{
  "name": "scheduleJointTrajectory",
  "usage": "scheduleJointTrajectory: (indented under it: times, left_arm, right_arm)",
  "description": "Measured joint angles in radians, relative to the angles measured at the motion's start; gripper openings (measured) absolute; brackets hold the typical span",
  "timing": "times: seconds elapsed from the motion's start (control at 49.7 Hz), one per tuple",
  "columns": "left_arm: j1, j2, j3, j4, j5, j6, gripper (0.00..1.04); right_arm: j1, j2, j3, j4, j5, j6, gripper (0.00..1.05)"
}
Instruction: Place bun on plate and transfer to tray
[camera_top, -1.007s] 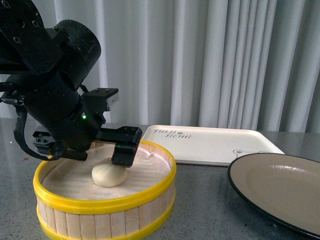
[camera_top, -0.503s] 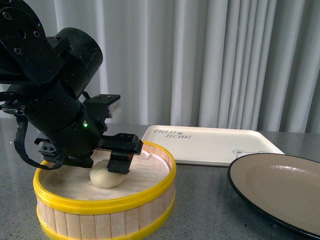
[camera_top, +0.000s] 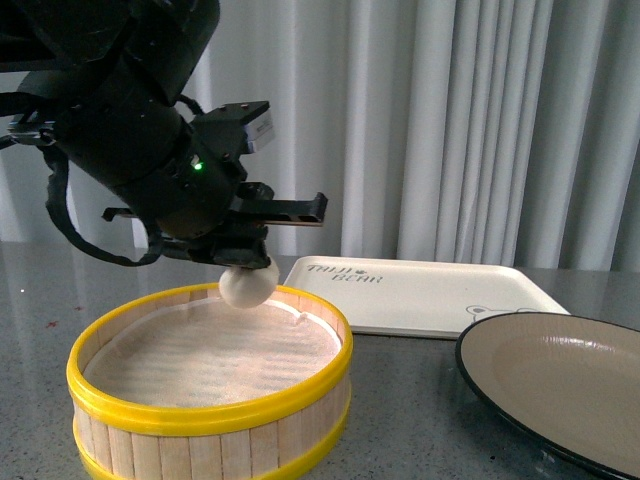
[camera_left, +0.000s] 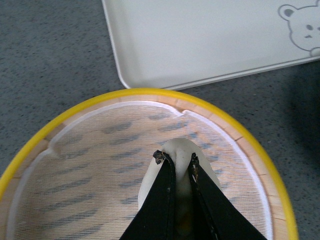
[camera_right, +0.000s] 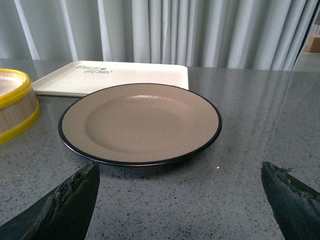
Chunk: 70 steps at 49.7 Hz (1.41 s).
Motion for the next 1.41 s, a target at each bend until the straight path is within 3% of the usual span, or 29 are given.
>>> scheduleJointTrajectory:
  times: [0.403,0.604,0.805,1.168,1.409]
  left_arm:
    - [-0.198,0.042,0.058,0.058,-0.035,0.03,0.05]
    - [-0.306,0.124,0.108,0.138,0.024,0.077,0.05]
    - [-0.389,0.249,0.257,0.083,0.049,0.135,0.05]
    - [-0.44,0.415,0.49,-0.138,-0.013,0.171,0.05]
    - [-0.447,0.453,0.581,-0.159,-0.02,0.139,0.05]
  right_arm:
    - [0.0,0.0,0.0,0.0,0.0,0.0,0.96]
    - [0.0,0.0,0.0,0.0,0.0,0.0,0.96]
    - [0.0,0.0,0.0,0.0,0.0,0.0,0.96]
    - [0.0,0.0,0.0,0.0,0.0,0.0,0.96]
    - [0.0,0.0,0.0,0.0,0.0,0.0,0.96]
